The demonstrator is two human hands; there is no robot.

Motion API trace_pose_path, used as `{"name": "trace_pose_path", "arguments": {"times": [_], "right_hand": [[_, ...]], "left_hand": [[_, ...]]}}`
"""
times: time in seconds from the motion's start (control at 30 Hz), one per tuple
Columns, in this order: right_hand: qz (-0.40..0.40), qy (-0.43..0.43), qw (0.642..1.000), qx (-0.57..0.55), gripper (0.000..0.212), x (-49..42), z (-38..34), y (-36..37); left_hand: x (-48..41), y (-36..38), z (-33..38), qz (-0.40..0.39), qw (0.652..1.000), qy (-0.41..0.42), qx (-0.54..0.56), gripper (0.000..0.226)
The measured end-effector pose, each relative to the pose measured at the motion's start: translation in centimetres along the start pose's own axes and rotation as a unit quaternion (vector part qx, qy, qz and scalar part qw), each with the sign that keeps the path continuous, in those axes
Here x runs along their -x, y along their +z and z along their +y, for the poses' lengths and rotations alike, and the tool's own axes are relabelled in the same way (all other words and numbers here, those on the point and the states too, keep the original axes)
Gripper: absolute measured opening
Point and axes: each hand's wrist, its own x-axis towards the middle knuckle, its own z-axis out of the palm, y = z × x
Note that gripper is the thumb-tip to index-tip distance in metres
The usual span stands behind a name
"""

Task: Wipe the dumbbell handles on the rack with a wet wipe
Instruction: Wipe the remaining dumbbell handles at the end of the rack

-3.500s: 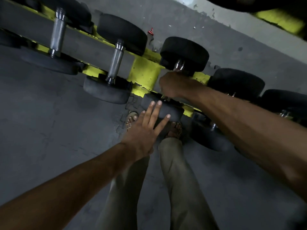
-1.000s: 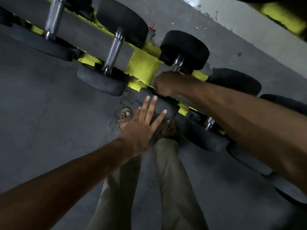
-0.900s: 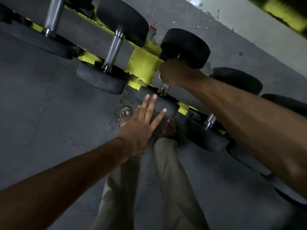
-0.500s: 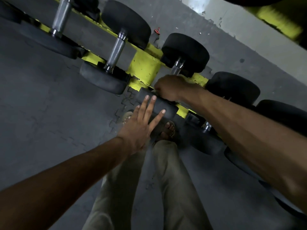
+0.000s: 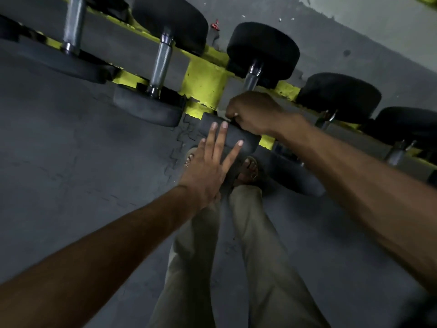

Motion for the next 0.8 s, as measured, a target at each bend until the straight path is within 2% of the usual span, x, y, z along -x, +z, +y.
{"name": "trace_pose_path", "arguments": {"times": [0.07, 0.2, 0.33, 0.4, 0.43, 0.47, 0.5, 0.53, 0.6, 0.63, 0.7, 0.73, 0.77, 0.8], "right_hand": [[0.066, 0.032, 0.994, -0.076, 0.016, 2.0, 0.6, 1.9], [0.134, 0.196, 0.952, -0.194, 0.027, 3.0, 0.6, 4.5], [0.111, 0.318, 0.894, -0.296, 0.018, 1.5, 0.7, 5.4], [0.086, 0.365, 0.828, -0.417, 0.018, 0.2, 1.2, 5.6], [0.088, 0.376, 0.771, -0.505, 0.021, -0.4, 1.1, 5.2], [0.121, 0.388, 0.714, -0.570, 0.025, -0.9, 1.2, 4.9], [0.167, 0.405, 0.672, -0.597, 0.029, -1.2, 1.4, 4.7], [0.187, 0.411, 0.656, -0.605, 0.032, -1.3, 1.5, 4.7], [0.160, 0.398, 0.650, -0.627, 0.030, -0.7, 1.7, 5.0], [0.133, 0.392, 0.659, -0.628, 0.024, -0.2, 1.6, 5.0], [0.072, 0.360, 0.720, -0.589, 0.020, 0.4, 1.8, 5.0], [0.058, 0.357, 0.734, -0.575, 0.021, 0.5, 2.0, 4.6], [0.061, 0.358, 0.733, -0.575, 0.017, 0.2, 2.5, 4.0], [0.082, 0.361, 0.714, -0.595, 0.019, -0.1, 3.1, 3.2]], "left_hand": [[-0.1, 0.2, -0.1, 0.006, 1.000, 0.004, -0.005, 0.127], [-0.2, 0.4, -0.2, 0.010, 1.000, 0.010, 0.009, 0.125], [-0.2, 0.4, -0.3, 0.007, 1.000, 0.015, 0.008, 0.129], [-0.3, 0.7, -0.3, 0.025, 1.000, 0.016, 0.009, 0.126], [-0.2, 0.7, -0.3, 0.030, 0.999, 0.015, 0.012, 0.125], [-0.2, 0.7, -0.3, 0.027, 0.999, 0.015, 0.012, 0.125], [-0.2, 0.7, -0.4, 0.024, 1.000, 0.016, 0.009, 0.124], [-0.2, 0.7, -0.4, 0.024, 1.000, 0.018, 0.004, 0.123], [-0.1, 0.4, -0.4, 0.020, 1.000, 0.023, 0.006, 0.118], [0.0, 0.3, -0.3, 0.019, 1.000, 0.024, 0.006, 0.116], [-0.1, 0.2, -0.4, 0.025, 0.999, 0.026, 0.001, 0.114], [0.0, 0.2, -0.4, 0.025, 0.999, 0.026, 0.002, 0.114], [-0.1, 0.2, -0.5, 0.021, 0.999, 0.027, 0.005, 0.114], [-0.1, 0.2, -0.5, 0.019, 0.999, 0.028, 0.007, 0.113]]}}
